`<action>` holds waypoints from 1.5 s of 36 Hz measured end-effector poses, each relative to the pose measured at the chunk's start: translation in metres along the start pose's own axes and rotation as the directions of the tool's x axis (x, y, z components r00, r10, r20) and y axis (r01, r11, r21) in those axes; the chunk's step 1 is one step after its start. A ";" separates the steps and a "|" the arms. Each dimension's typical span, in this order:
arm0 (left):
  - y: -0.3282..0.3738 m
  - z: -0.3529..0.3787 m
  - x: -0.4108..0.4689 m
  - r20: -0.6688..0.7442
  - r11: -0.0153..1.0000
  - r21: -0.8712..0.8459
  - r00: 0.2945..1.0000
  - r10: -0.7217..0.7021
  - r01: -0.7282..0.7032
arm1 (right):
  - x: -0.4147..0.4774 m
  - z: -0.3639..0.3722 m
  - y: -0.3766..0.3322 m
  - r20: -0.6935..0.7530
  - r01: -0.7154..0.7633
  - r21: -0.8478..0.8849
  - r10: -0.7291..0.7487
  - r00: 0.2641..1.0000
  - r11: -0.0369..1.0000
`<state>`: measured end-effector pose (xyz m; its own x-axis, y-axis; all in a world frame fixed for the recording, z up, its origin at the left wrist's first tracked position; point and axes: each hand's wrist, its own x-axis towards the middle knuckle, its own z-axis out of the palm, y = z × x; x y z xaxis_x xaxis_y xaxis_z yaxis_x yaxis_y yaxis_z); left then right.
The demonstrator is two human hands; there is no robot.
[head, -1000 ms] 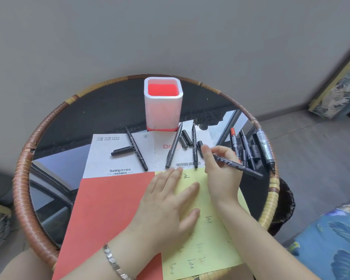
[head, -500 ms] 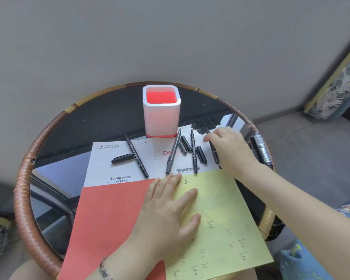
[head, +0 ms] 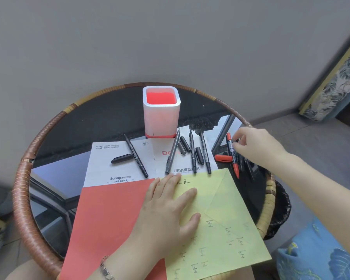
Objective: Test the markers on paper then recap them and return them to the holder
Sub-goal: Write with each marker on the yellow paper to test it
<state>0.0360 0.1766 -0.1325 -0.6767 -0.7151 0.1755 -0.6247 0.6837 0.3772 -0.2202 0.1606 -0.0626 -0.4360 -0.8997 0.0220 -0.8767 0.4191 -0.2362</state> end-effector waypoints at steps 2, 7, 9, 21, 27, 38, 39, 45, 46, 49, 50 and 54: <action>0.000 -0.001 0.000 0.005 1.000 -0.001 1.000 -0.001 0.001 | 0.001 0.011 -0.001 0.035 -0.004 -0.066 0.007 0.999 0.998; 0.000 -0.001 0.000 0.004 1.000 0.009 1.000 -0.005 0.005 | 0.005 0.027 -0.007 -0.031 -0.049 -0.105 0.045 0.998 0.993; 0.000 -0.001 0.000 0.005 1.000 0.022 1.000 -0.002 0.002 | 0.007 0.027 -0.007 -0.038 -0.102 -0.056 0.100 0.994 0.993; 0.000 0.001 -0.001 -0.018 1.000 0.014 1.000 0.001 -0.001 | -0.035 -0.017 -0.031 -0.061 -0.058 0.752 0.157 0.986 0.656; 0.000 0.000 0.000 -0.001 1.000 0.007 1.000 -0.004 0.004 | -0.054 -0.003 -0.044 -0.022 -0.043 0.952 0.208 0.978 0.303; 0.001 -0.001 0.000 0.007 1.000 -0.019 1.000 -0.019 0.019 | -0.071 0.027 -0.067 0.023 -0.048 0.949 0.082 0.996 0.312; 0.001 -0.001 0.000 0.010 1.000 -0.010 1.000 -0.021 0.022 | -0.071 0.029 -0.068 0.022 -0.051 0.946 0.094 0.995 0.321; 0.001 -0.001 0.000 0.025 1.000 0.012 0.999 -0.022 0.022 | -0.068 0.048 -0.076 -0.046 -0.043 0.913 0.207 0.977 0.405; 0.001 0.000 0.000 0.024 1.000 0.007 0.999 -0.021 0.020 | -0.067 0.053 -0.076 -0.061 -0.041 0.904 0.223 0.973 0.426; 0.000 0.001 0.001 0.015 1.000 -0.008 1.000 -0.013 0.013 | -0.066 0.064 -0.077 -0.123 -0.021 0.864 0.252 0.960 0.503; 0.000 0.001 0.001 0.011 1.000 -0.006 1.000 -0.011 0.011 | -0.066 0.067 -0.077 -0.146 -0.011 0.852 0.258 0.955 0.523; -0.001 0.002 0.001 -0.001 1.000 -0.011 1.000 -0.006 0.006 | -0.066 0.071 -0.078 -0.193 0.011 0.821 0.260 0.946 0.570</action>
<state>0.0349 0.1754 -0.1348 -0.6727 -0.7192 0.1738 -0.6243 0.6778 0.3885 -0.1087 0.1787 -0.1145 -0.6797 -0.7185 0.1474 -0.3378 0.1283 -0.9324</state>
